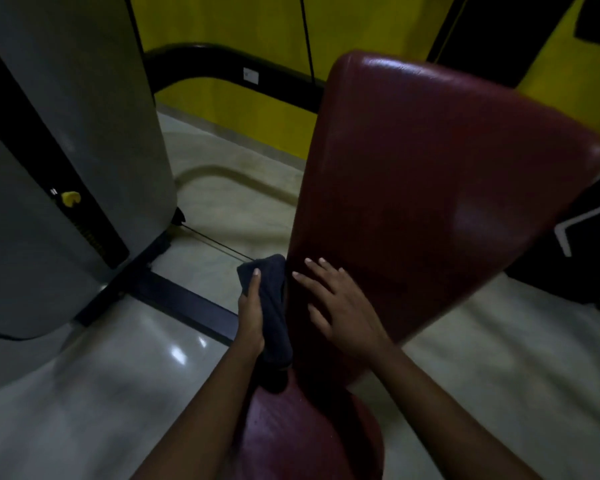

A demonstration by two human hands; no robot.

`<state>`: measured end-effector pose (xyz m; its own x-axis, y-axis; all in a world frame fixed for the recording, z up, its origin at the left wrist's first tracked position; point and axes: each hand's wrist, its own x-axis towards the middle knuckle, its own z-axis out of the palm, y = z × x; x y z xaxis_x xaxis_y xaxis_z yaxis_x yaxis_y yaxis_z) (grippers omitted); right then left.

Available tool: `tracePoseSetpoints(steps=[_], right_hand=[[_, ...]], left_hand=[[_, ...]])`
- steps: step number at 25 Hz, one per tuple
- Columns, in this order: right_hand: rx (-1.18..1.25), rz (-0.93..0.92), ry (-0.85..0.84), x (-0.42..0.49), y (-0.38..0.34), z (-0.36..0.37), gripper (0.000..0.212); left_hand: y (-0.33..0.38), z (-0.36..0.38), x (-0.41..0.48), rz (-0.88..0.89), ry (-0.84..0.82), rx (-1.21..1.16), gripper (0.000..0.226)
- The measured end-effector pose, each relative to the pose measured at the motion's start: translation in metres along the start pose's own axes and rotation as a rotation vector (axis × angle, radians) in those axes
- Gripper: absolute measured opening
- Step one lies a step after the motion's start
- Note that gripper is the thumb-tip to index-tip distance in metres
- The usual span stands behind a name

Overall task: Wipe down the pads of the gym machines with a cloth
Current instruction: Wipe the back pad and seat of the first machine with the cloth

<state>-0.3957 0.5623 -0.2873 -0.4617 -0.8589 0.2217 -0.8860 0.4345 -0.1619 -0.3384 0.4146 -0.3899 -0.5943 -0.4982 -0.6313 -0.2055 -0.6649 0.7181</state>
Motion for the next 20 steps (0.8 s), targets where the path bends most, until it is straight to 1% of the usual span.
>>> tracePoseSetpoints(steps=[1, 2, 3, 4, 5, 7, 9, 11, 13, 15, 17, 18, 20], right_hand=[[0.253, 0.12, -0.012, -0.003, -0.018, -0.006, 0.048], [0.472, 0.226, -0.021, -0.007, -0.034, -0.013, 0.046], [0.635, 0.312, -0.01, -0.01, -0.047, -0.021, 0.045], [0.769, 0.388, 0.017, -0.014, -0.06, -0.03, 0.044], [0.877, 0.46, 0.046, -0.018, -0.07, -0.038, 0.044], [1.038, 0.575, 0.07, -0.03, -0.092, -0.052, 0.047], [1.076, 0.644, 0.137, -0.041, -0.112, -0.069, 0.053], [1.049, 0.683, 0.287, -0.053, -0.12, -0.085, 0.06], [1.006, 0.711, 0.402, -0.06, -0.119, -0.098, 0.06], [0.968, 0.745, 0.483, -0.065, -0.119, -0.108, 0.052], [0.961, 0.721, 0.581, -0.063, -0.118, -0.114, 0.046], [0.958, 0.703, 0.639, -0.062, -0.117, -0.117, 0.044], [0.956, 0.713, 0.771, -0.051, -0.108, -0.128, 0.044]], left_hand=[[0.008, -0.003, -0.021, -0.036, -0.022, -0.012, 0.107], [0.023, 0.0, -0.055, -0.08, -0.062, 0.0, 0.099], [0.044, 0.006, -0.094, -0.082, -0.103, -0.018, 0.086], [0.058, 0.012, -0.126, -0.05, -0.154, -0.014, 0.072], [0.062, 0.017, -0.147, -0.05, -0.178, -0.031, 0.064], [0.068, 0.029, -0.189, -0.036, -0.24, -0.08, 0.062], [0.071, 0.038, -0.217, -0.037, -0.307, -0.108, 0.064], [0.067, 0.044, -0.239, -0.011, -0.355, -0.074, 0.071], [0.067, 0.047, -0.247, 0.023, -0.399, -0.037, 0.071], [0.07, 0.049, -0.254, 0.109, -0.446, 0.019, 0.066], [0.08, 0.051, -0.254, 0.173, -0.496, 0.094, 0.054], [0.089, 0.052, -0.256, 0.209, -0.502, 0.153, 0.047], [0.116, 0.057, -0.255, 0.34, -0.447, 0.286, 0.041]])
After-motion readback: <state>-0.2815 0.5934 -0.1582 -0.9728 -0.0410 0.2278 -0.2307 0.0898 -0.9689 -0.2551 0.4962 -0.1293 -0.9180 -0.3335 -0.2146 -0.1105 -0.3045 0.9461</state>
